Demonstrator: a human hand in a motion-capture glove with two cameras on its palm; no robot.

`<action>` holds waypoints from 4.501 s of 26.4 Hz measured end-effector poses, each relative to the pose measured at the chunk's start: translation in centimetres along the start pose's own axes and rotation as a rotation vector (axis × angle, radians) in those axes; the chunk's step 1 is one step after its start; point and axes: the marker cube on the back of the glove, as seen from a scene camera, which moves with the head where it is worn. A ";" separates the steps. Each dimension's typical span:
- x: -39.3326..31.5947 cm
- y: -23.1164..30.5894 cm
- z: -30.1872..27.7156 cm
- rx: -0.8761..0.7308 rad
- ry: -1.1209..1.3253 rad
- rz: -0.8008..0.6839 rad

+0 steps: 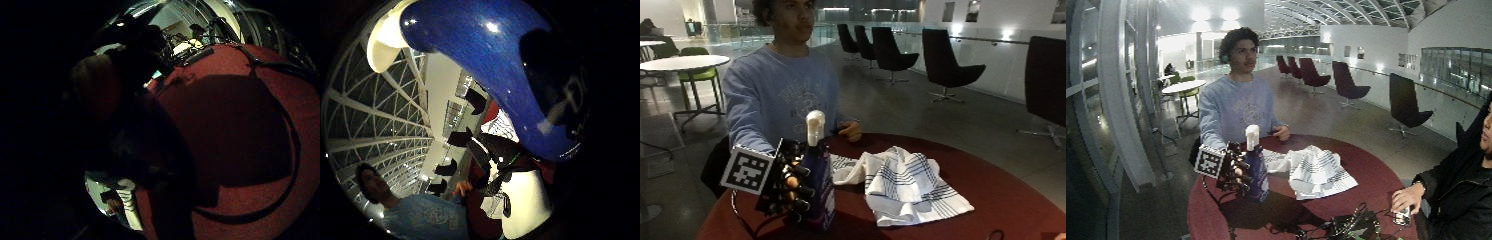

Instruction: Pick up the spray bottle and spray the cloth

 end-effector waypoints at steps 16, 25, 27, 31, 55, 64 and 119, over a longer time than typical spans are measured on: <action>0.7 0.0 0.7 0.027 0.010 -0.114; 0.7 0.1 0.6 0.009 -0.003 -0.094; 0.7 -0.2 0.7 0.033 -0.025 -0.116; 0.2 -0.1 0.2 -0.026 -0.091 -0.150; -12.3 10.2 0.7 -1.047 -0.433 0.155; -12.7 10.7 1.9 -1.118 -0.387 0.244; -12.5 12.2 2.6 -1.170 -0.352 0.356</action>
